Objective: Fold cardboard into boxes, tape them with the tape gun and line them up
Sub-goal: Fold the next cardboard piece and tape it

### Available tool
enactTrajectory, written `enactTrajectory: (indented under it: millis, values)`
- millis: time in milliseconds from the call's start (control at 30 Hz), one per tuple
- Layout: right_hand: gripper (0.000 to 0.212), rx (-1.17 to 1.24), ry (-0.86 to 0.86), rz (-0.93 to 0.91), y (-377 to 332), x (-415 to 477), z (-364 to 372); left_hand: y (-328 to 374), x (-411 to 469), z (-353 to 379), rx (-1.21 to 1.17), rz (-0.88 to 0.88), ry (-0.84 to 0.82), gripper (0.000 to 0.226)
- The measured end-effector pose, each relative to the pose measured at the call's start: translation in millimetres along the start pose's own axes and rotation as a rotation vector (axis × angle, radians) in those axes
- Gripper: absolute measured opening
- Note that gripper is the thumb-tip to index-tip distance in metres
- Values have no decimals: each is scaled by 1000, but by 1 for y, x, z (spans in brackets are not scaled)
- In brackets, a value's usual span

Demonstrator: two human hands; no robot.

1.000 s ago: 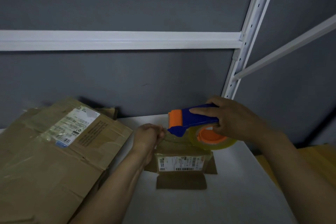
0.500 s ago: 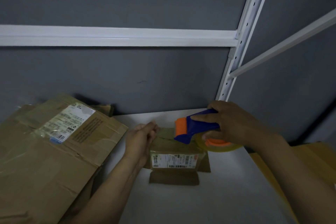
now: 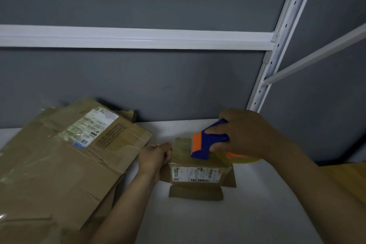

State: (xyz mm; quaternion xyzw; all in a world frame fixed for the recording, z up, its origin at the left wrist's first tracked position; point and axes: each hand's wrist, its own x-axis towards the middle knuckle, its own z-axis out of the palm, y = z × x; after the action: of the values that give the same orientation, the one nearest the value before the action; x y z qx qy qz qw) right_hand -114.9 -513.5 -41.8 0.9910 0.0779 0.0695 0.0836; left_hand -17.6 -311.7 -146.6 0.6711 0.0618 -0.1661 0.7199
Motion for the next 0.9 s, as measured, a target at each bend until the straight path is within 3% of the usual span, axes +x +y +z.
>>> enactTrajectory:
  millis: [133,267,300,367,433,500,567,633,667,767,833,900]
  values:
    - [81,-41,-36,19,-2,2,-6,-3,3,-4,361,144,24,38]
    - [60,-30,-58,25,-5,0,-9,0,11,1,775,278,4,40]
    - [54,-23,-46,23,-5,-1,-10,2,11,3,762,275,12,31]
    - [49,-3,-15,29,-5,-3,-11,-1,14,4,590,149,26,53]
    - [47,16,-3,35,-4,-6,-11,-8,14,2,457,93,-4,52]
    - [46,30,-1,41,-3,-8,-11,-14,2,2,435,227,12,35]
    - [45,39,9,41,-3,-9,-10,-16,-13,3,380,511,50,21]
    - [46,43,7,48,-3,-9,-10,-15,-25,7,369,591,-111,17]
    - [47,46,2,56,-3,-8,-10,-11,-29,7,439,524,-222,19]
    - [48,65,6,60,-3,-5,-11,-1,-26,5,862,427,-394,60]
    - [48,72,-5,43,-4,-4,-10,2,-13,6,1291,544,-375,99]
    - [47,87,-21,24,-4,-5,-10,4,-2,14,1534,716,-415,116]
